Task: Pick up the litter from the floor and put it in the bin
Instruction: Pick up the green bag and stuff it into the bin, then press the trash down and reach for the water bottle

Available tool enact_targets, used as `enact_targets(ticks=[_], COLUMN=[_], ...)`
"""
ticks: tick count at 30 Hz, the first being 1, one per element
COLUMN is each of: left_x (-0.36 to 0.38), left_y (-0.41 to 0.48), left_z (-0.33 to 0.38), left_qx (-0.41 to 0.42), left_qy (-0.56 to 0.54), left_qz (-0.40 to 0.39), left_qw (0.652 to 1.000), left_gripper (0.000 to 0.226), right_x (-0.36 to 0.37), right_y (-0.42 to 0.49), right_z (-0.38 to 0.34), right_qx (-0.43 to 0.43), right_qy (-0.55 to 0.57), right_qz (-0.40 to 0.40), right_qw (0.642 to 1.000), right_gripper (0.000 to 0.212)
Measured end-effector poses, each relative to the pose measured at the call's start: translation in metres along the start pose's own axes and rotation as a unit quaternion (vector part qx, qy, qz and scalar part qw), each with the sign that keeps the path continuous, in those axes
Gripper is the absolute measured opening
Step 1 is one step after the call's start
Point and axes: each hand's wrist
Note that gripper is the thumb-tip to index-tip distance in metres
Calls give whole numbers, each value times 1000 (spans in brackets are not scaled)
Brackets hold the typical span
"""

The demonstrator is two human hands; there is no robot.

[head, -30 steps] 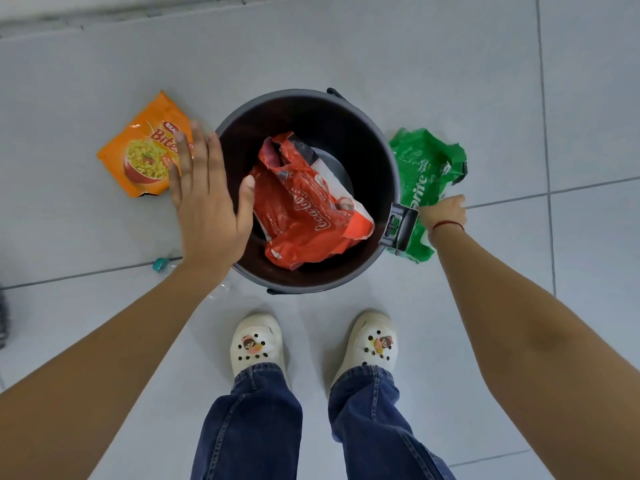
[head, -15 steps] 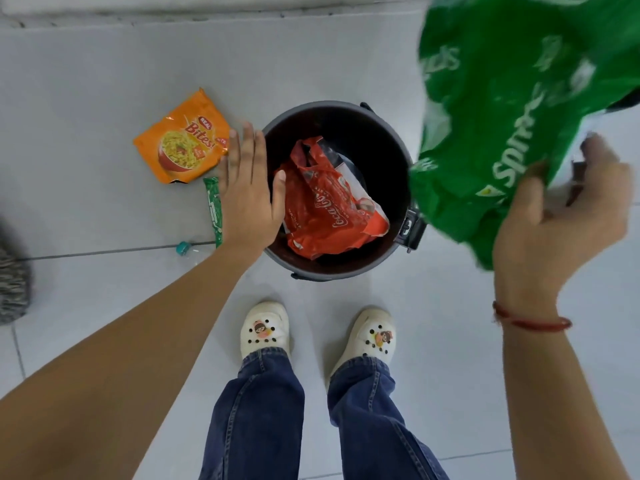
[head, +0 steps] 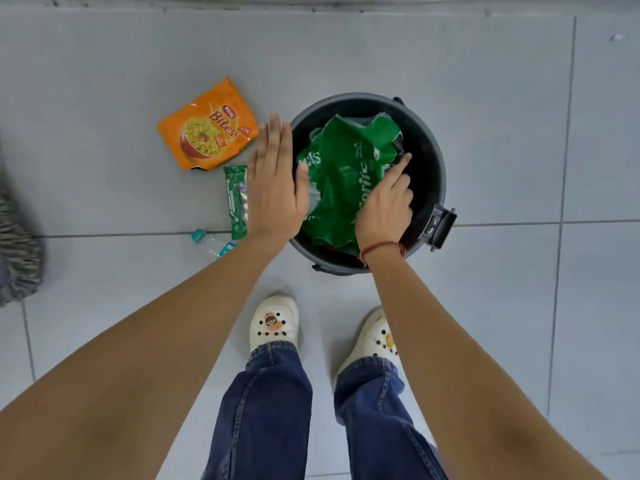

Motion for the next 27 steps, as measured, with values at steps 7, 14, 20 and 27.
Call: enact_targets(ticks=[7, 14, 20, 27], left_x=[2, -3, -13, -24], left_y=[1, 1, -1, -14], left_z=[-1, 0, -12, -53], left_qx=[7, 8, 26, -22], left_qy=[29, 84, 99, 9], left_qz=[3, -26, -55, -10], left_qw=[1000, 996, 993, 1000], left_gripper=[56, 66, 68, 66], right_x=[19, -34, -67, -58], right_y=[23, 12, 11, 50], right_z=[9, 10, 45, 77], right_qx=[-28, -86, -212, -199], right_qy=[-36, -7, 48, 55], right_qz=[-135, -105, 94, -17], right_qw=[990, 991, 972, 978], right_gripper=[81, 64, 49, 71])
Point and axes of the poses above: each hand's wrist, its own y-axis towards the middle knuckle, its own x-axis out of the palm, z = x × y, and after that the axes turned 6 degrees about -x, right-handed
